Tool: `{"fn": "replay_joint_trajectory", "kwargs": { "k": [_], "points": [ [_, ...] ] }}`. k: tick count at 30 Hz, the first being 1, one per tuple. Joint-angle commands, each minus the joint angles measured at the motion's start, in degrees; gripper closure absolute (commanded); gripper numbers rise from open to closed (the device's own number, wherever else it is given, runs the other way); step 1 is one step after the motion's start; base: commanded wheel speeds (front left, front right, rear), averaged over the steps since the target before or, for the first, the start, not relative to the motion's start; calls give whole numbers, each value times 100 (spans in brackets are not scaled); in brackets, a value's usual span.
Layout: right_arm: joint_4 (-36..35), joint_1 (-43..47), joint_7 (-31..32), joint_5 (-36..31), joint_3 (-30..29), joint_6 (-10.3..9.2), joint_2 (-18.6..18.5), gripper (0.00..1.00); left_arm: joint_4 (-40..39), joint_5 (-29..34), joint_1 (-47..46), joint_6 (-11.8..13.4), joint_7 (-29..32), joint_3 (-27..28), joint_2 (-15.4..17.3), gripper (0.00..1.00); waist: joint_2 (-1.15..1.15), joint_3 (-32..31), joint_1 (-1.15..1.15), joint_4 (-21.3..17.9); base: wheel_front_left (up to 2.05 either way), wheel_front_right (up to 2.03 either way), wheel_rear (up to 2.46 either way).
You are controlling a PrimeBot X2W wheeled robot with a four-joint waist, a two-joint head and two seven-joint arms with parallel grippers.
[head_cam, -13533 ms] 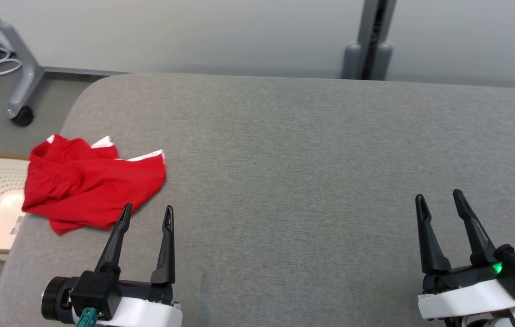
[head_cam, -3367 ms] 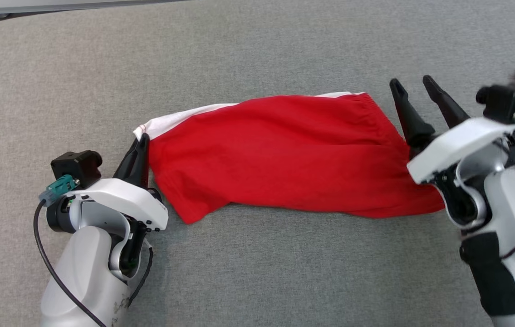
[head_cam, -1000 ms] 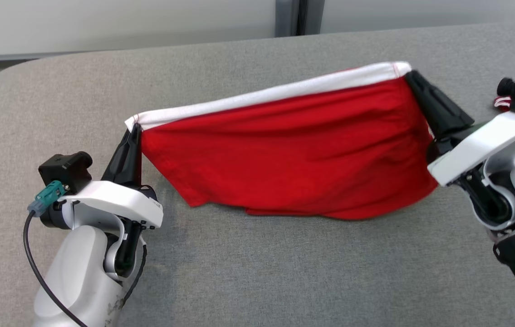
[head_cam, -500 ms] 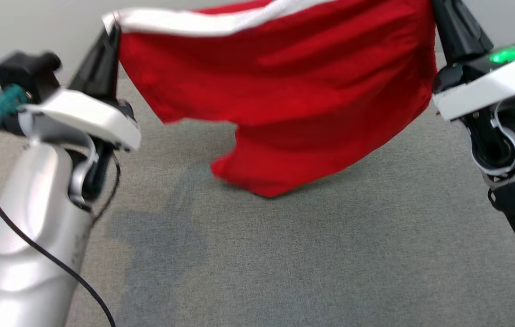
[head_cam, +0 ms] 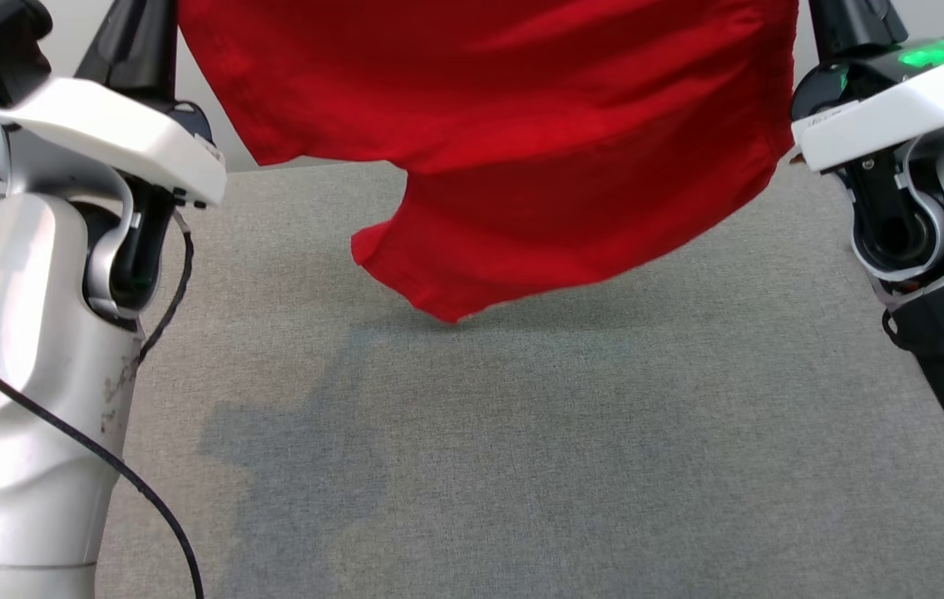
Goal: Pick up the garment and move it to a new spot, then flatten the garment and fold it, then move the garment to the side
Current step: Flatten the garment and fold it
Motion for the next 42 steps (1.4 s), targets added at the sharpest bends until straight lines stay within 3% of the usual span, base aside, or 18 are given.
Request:
{"fn": "replay_joint_trajectory", "kwargs": {
  "k": [1, 11, 16, 22, 28, 32, 36, 42],
  "points": [
    [13, 111, -38, 108, 75, 0, -76, 100, 20, -34, 137, -3, -30, 2, 0, 100, 0, -10, 0, 12, 0, 0, 0],
    [333, 109, 442, 367, 458, 0, -408, 100, -7, -161, 366, -16, 157, -36, 101, 100, 0, 205, 0, 29, 0, 0, 0],
    [650, -294, 589, 376, 334, 0, -309, 100, 76, -207, 52, -60, 328, -67, 128, 100, 0, 569, 0, 27, 0, 0, 0],
    [1154, -1271, 580, 59, 291, 0, -73, 100, 538, -194, -848, -158, 412, -124, 114, 100, 0, 1257, 0, 13, 0, 0, 0],
    [1410, -2412, 53, -299, 446, 0, 127, 100, 1273, -182, -2135, -243, 89, -119, -20, 100, 0, 1899, 0, -45, 0, 0, 0],
    [1189, -3096, -66, -760, -67, 0, 190, 100, 1617, -93, -2992, -262, -464, -90, -116, 100, 0, 2307, 0, -18, 0, 0, 0],
    [730, -2933, -53, -1562, -1063, 0, 448, 100, 1941, 84, -3584, -288, -1087, -152, -203, 100, 0, 2646, 0, 34, 0, 0, 0],
    [488, -2567, -55, -2282, -1749, 0, 768, 100, 2184, 240, -3807, -339, -1415, -209, -346, 100, 0, 2978, 0, 120, 0, 0, 0]
  ]
}}
